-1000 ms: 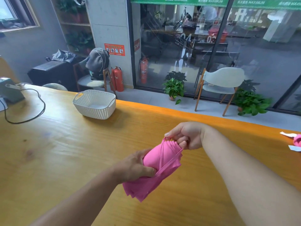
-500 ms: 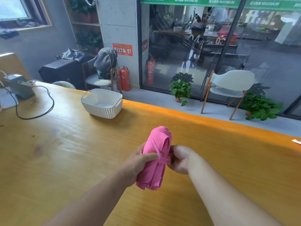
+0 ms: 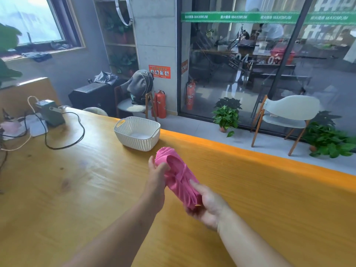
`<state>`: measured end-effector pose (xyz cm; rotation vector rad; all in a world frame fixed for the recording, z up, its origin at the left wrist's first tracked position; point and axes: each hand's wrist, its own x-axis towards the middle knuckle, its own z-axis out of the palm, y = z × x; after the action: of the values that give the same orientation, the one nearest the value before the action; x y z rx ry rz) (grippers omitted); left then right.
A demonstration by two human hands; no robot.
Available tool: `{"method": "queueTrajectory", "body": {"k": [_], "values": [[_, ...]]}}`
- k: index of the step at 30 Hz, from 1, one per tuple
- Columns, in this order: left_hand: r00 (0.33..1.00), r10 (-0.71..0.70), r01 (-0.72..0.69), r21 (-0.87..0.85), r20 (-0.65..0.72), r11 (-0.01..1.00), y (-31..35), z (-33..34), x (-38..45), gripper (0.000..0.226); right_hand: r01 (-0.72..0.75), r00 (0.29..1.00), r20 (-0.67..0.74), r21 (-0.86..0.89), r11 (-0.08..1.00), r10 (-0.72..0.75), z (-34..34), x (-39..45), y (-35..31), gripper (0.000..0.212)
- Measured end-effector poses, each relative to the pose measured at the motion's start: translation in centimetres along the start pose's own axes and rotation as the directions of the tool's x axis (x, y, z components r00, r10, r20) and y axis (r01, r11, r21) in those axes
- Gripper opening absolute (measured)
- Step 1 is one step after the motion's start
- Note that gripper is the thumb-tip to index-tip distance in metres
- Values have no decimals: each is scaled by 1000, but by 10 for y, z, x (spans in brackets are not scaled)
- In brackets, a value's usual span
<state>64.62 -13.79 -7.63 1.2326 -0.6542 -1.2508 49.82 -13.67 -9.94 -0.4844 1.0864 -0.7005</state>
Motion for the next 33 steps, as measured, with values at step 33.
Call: {"method": "queueTrajectory", "body": {"k": [33], "values": [[998,37,14,782,-47,623,163,-174,341,38,271,698,-555,-381,884,-453,276,239,-132,46]]}}
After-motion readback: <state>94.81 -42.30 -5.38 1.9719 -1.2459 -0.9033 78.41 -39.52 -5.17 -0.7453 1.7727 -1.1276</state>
